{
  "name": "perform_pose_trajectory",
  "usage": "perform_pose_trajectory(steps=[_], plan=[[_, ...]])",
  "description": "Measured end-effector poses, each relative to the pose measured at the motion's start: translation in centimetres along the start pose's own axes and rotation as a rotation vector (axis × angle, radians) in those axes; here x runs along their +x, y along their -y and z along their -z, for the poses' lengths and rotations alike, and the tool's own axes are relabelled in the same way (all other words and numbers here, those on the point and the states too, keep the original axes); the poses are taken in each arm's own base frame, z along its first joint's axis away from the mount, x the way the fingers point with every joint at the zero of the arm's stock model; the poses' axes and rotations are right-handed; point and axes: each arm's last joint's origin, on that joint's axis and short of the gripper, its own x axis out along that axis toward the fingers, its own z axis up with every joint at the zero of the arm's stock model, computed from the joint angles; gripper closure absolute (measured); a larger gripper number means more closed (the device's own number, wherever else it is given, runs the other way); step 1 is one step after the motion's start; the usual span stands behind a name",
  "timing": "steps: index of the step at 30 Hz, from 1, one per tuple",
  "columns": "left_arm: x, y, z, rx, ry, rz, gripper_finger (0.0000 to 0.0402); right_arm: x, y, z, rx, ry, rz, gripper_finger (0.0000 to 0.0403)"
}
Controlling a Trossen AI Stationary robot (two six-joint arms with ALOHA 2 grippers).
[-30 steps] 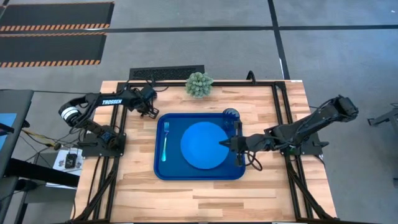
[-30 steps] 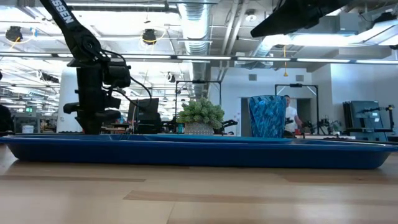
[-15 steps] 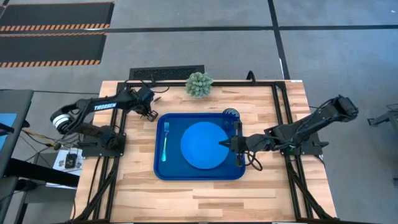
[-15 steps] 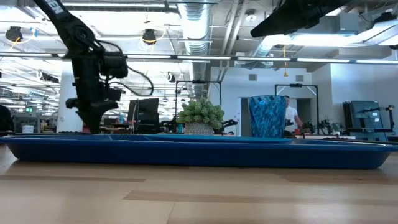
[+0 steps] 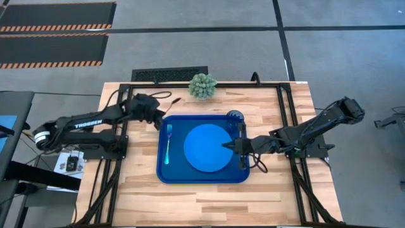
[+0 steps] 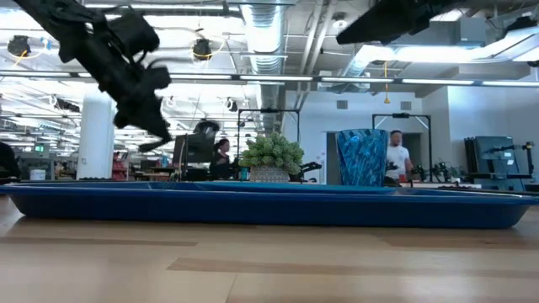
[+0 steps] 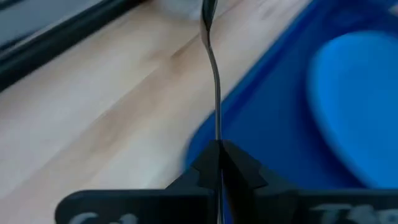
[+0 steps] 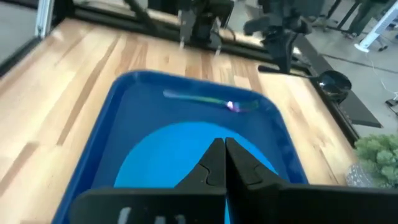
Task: Pick and place plate/cup/fork/spoon on tray
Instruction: Put the spoon between the fork and the blue plate on the blue serving tray
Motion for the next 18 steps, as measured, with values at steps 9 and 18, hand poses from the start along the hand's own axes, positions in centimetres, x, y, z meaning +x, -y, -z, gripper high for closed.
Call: perform_pose_trajectory(steps=[9, 18], plan=[[-1.3, 4.5, -0.4, 0.083, 0.213, 0.274, 0.0401, 2.7, 1.5, -0.4, 0.106, 0.096, 0.082, 0.0394], [-2.6, 8.7, 0.1, 0.164, 0.26, 0.565, 0.0401, 5.3, 4.2, 0.3, 0.272, 0.138, 0.121, 0.0319]])
